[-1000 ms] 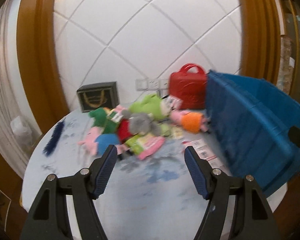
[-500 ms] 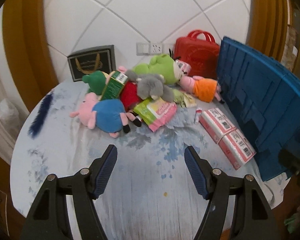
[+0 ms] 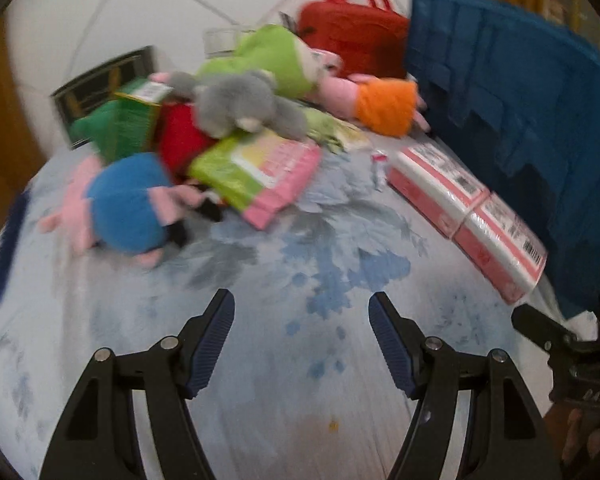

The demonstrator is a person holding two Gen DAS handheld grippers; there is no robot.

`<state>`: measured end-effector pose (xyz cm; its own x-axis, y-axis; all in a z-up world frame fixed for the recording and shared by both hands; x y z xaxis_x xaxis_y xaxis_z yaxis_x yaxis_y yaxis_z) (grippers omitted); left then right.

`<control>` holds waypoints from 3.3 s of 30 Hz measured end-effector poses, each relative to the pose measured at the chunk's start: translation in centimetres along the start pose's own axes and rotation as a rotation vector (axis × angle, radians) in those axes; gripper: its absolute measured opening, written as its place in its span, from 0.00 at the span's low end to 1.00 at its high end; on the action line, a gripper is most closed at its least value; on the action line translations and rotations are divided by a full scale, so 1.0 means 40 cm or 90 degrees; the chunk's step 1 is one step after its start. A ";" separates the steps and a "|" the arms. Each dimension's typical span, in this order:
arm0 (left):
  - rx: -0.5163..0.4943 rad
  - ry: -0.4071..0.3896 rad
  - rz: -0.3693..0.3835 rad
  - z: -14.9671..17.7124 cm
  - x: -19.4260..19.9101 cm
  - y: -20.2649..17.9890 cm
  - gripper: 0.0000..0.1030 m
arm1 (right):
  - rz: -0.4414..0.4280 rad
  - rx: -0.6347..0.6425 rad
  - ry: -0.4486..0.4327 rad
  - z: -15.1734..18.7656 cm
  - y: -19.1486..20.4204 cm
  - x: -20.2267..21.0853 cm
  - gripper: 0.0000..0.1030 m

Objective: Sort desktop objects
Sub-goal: 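Withdraw both tools from the crate back over the table, then grasp a pink-and-white tissue pack with left tool while right tool grasps another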

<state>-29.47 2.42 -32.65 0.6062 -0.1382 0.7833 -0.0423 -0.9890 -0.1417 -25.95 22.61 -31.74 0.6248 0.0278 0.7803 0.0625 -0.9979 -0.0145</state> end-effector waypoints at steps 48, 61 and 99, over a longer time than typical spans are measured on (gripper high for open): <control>0.066 -0.011 -0.058 -0.111 -0.130 0.061 0.66 | -0.131 0.041 -0.103 -0.176 0.094 -0.099 1.00; 0.215 0.055 -0.009 -0.050 -0.231 -0.122 0.96 | -0.020 0.007 -0.085 -0.162 -0.100 -0.093 1.00; 0.161 0.038 -0.178 -0.040 -0.262 0.097 0.89 | -0.091 0.156 0.039 -0.168 0.076 -0.295 0.89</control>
<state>-37.25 -0.05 -40.46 0.5191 0.1246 0.8456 0.3197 -0.9458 -0.0569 -38.36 18.88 -36.79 0.5483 0.1567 0.8215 0.3375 -0.9402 -0.0459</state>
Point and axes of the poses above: each gripper's, at about its wrist camera, not at the fingertips, and x roughly against the way its jaws point, y to its left, z to its underside, the point moved 10 cm from there along -x, roughly the way its jaws point, and after that the axes turned 11 degrees about x, right-handed, at the moved point
